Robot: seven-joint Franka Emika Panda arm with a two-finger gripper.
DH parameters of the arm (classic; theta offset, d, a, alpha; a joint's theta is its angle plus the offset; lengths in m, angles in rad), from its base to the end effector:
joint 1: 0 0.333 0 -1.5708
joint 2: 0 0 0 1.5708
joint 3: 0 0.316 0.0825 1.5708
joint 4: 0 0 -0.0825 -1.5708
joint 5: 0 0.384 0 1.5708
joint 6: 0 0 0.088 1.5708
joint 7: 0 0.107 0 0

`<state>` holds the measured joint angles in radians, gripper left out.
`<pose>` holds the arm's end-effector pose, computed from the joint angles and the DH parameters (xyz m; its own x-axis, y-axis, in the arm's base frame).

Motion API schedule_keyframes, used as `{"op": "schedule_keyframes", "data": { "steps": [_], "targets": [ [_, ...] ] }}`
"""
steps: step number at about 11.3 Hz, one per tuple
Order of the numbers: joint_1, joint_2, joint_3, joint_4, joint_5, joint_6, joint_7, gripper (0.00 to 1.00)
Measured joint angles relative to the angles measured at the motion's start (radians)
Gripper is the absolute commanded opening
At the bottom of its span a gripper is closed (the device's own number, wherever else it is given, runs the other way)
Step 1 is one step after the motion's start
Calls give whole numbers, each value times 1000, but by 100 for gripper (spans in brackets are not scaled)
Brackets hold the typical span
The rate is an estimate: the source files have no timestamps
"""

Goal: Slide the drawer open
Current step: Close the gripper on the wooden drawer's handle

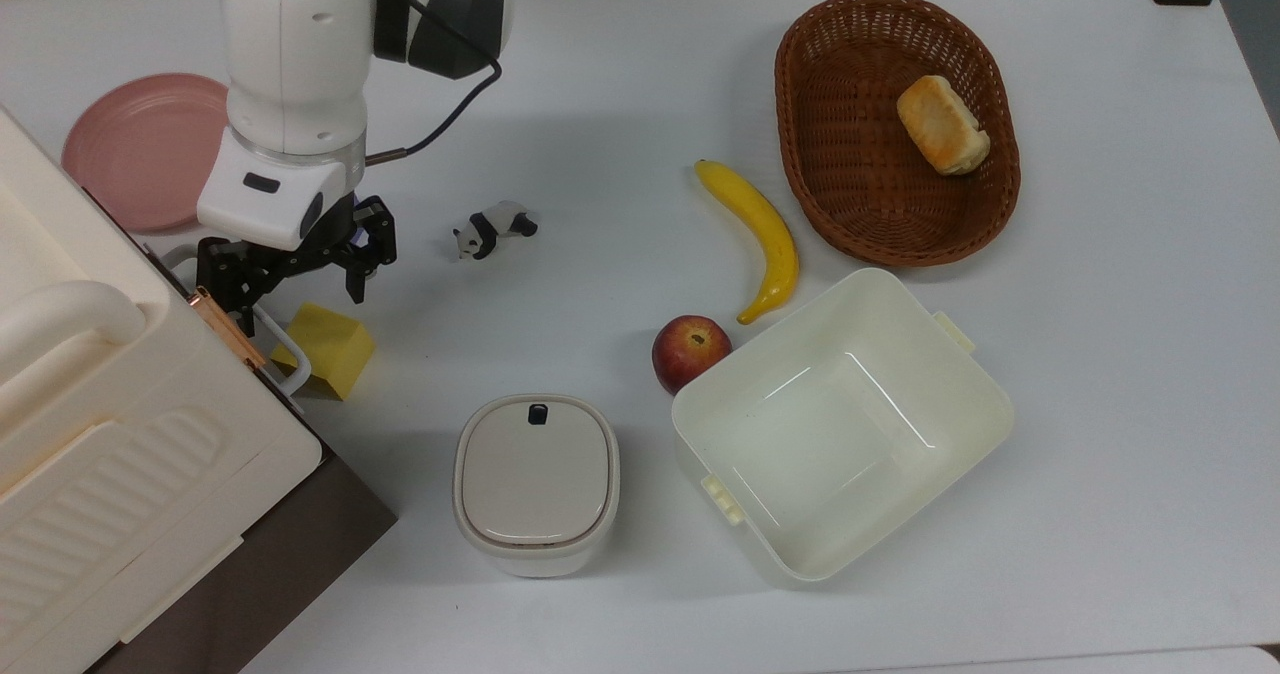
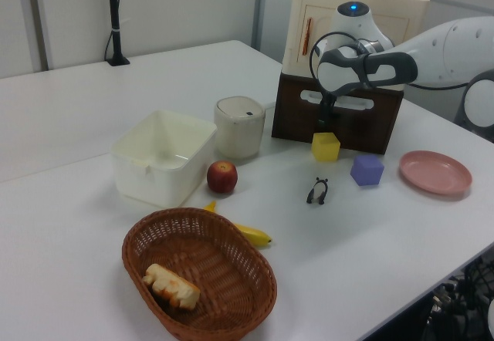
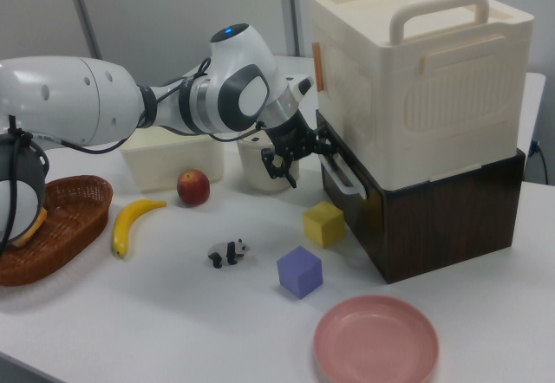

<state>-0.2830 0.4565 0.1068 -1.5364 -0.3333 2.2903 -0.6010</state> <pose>0.6986 -0.1441 0.4240 0.8201 0.5665 0.0806 0.5051 -0.7829 0.3633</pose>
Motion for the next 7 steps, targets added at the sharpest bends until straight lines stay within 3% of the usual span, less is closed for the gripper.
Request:
{"op": "schedule_keyframes", "data": {
  "steps": [7],
  "targets": [
    [-2,1,0,11,0,0,0,100]
  ]
}}
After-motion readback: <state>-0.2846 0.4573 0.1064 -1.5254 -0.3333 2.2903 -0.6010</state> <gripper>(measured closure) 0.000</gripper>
